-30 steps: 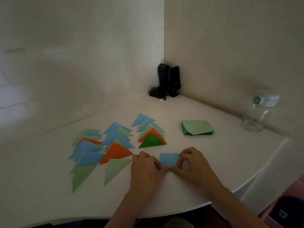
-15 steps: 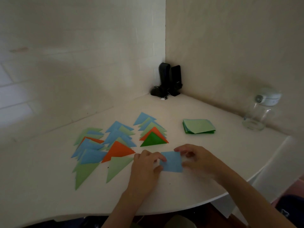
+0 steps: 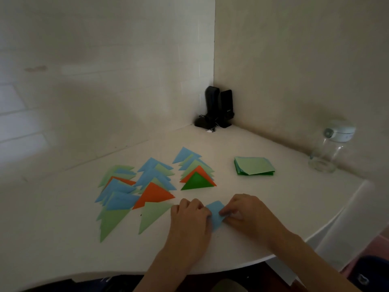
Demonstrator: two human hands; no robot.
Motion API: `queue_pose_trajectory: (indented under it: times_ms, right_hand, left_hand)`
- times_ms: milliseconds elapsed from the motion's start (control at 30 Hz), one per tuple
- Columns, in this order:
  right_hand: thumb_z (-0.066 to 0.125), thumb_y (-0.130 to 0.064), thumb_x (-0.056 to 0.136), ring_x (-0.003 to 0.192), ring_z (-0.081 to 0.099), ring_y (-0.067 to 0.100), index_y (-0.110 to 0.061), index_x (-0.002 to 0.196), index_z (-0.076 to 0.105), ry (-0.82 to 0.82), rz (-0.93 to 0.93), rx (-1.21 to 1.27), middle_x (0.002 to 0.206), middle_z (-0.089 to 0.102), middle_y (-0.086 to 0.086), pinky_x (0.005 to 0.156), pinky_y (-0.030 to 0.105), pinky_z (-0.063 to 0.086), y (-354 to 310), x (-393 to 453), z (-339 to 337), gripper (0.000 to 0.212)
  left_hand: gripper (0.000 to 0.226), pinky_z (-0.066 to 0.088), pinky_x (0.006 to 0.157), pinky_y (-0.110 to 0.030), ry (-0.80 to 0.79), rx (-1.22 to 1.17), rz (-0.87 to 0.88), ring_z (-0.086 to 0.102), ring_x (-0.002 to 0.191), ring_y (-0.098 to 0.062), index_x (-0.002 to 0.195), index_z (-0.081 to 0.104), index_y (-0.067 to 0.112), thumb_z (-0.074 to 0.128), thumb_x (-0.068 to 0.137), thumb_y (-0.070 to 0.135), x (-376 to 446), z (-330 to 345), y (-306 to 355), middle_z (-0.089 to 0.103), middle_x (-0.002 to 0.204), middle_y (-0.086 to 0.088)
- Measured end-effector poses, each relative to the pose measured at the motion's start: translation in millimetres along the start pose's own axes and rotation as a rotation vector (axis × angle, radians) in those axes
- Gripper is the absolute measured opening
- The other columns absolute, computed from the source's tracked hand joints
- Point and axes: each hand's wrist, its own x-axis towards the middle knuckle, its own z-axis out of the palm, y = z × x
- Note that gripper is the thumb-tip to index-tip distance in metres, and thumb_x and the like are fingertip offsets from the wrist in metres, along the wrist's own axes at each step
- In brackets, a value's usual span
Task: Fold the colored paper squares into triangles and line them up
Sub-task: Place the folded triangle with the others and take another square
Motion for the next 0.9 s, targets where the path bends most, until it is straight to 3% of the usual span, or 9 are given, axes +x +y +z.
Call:
queue_pose_trajectory:
  times_ms: [100,233,367,467,600,733,900]
  right_hand:
    - [0.045,-0.055,0.064,0.083,0.06,0.015,-0.032,0.087,0.074,0.067,0.077,0.004,0.087,0.064,-0.005,0.073,0.027,0.046,-2.9,-9.9,8.1,0.044]
    - [0.052,-0.058,0.066,0.069,0.053,0.01,-0.033,0.08,0.072,0.097,0.059,0.024,0.074,0.052,-0.01,0.062,0.026,0.043,-7.4,-10.1,16.0,0.035]
    - [0.049,-0.06,0.067,0.069,0.046,0.003,-0.033,0.083,0.073,0.142,0.003,0.097,0.08,0.044,-0.011,0.06,0.02,0.041,-4.6,-6.4,17.1,0.04]
    - [0.053,-0.06,0.07,0.069,0.039,-0.006,-0.035,0.087,0.074,0.177,-0.021,0.092,0.084,0.041,-0.013,0.06,0.008,0.028,2.1,-5.1,18.2,0.037]
    - [0.05,-0.061,0.075,0.066,0.037,-0.011,-0.037,0.089,0.075,0.187,-0.011,0.108,0.082,0.043,-0.013,0.061,0.013,0.029,8.6,-7.2,22.2,0.038]
    - [0.052,-0.064,0.073,0.069,0.044,-0.008,-0.035,0.084,0.076,0.242,0.022,0.127,0.081,0.045,-0.014,0.061,0.027,0.045,12.4,-7.0,26.9,0.039]
    - [0.05,-0.067,0.069,0.073,0.051,-0.003,-0.031,0.075,0.074,0.272,0.113,0.17,0.081,0.049,-0.015,0.069,0.032,0.046,11.6,-0.8,30.1,0.044]
  left_hand:
    - [0.032,0.03,0.069,-0.032,-0.017,0.018,-0.017,0.059,0.08,-0.011,0.077,0.067,0.032,0.04,0.071,0.049,-3.6,-0.4,4.9,0.063,0.087,0.016]
    - [0.053,0.022,0.084,-0.039,-0.127,-0.012,-0.014,0.048,0.114,-0.012,0.11,0.059,0.033,0.028,0.073,0.056,-3.7,-2.1,1.6,0.055,0.124,0.019]
    - [0.025,0.021,0.072,-0.033,-0.034,-0.102,0.01,0.046,0.09,-0.002,0.092,0.062,0.037,0.044,0.076,0.045,-4.8,2.0,-11.0,0.066,0.095,0.022]
    - [0.028,0.015,0.07,-0.029,-0.014,-0.197,0.02,0.045,0.095,0.0,0.092,0.065,0.036,0.042,0.078,0.045,-3.0,6.2,-22.1,0.064,0.107,0.026]
    - [0.033,0.019,0.078,-0.028,-0.017,-0.227,0.008,0.047,0.1,0.001,0.082,0.066,0.037,0.039,0.078,0.055,0.4,4.2,-29.4,0.062,0.106,0.03]
    - [0.009,0.02,0.077,-0.025,0.106,-0.211,-0.109,0.048,0.095,-0.005,0.072,0.065,0.037,0.065,0.075,0.045,-2.1,6.7,-34.8,0.062,0.094,0.023]
    - [0.022,0.037,0.078,-0.035,0.097,-0.251,-0.271,0.049,0.088,-0.013,0.067,0.057,0.04,0.078,0.068,0.034,1.6,8.6,-31.9,0.056,0.087,0.016]
